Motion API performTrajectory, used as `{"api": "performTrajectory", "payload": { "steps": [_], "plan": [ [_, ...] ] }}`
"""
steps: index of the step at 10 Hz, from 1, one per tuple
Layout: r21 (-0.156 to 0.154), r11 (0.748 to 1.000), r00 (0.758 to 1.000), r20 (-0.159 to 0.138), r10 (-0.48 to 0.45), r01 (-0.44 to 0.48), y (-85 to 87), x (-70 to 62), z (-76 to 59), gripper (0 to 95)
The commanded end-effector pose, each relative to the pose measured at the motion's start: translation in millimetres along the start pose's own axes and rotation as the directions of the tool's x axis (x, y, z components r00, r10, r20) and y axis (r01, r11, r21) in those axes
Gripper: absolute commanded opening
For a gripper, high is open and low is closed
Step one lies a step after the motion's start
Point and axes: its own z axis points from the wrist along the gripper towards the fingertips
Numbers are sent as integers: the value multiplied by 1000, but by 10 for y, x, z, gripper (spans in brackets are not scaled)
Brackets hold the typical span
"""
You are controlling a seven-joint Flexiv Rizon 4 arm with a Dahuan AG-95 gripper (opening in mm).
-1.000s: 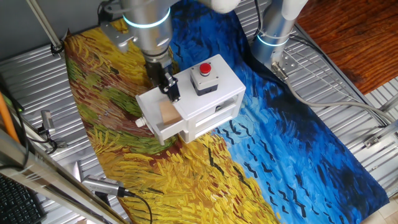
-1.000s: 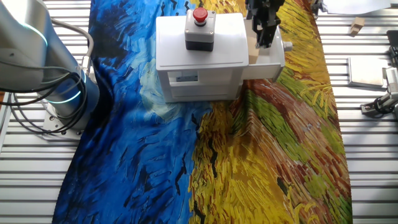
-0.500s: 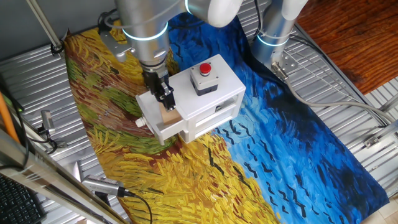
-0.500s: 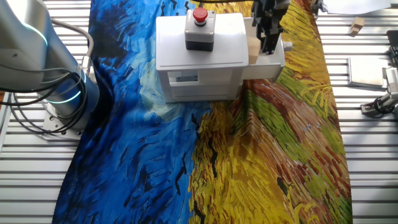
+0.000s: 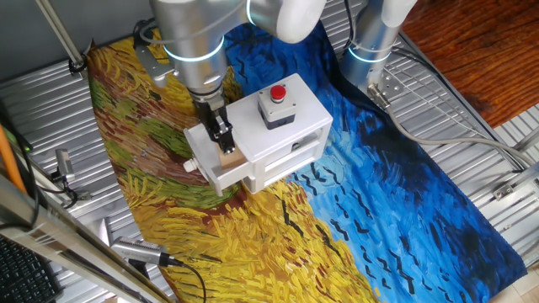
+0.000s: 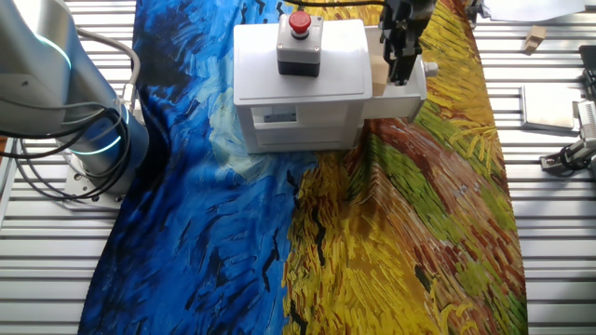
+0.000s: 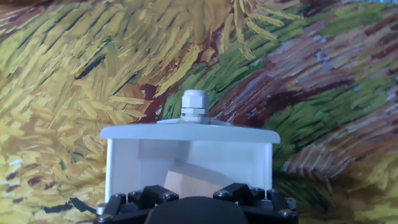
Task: Take something out of a drawer
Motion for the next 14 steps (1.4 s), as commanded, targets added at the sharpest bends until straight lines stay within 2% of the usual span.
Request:
{"api": "performTrajectory", "payload": {
  "steps": [1,5,14],
  "plan": [
    [6,999,999,2,34,-34,20,21,61,760],
    [13,998,998,6,56,-56,35,79,215,760],
    [25,998,998,15,63,-63,88,172,404,760]
  ]
}}
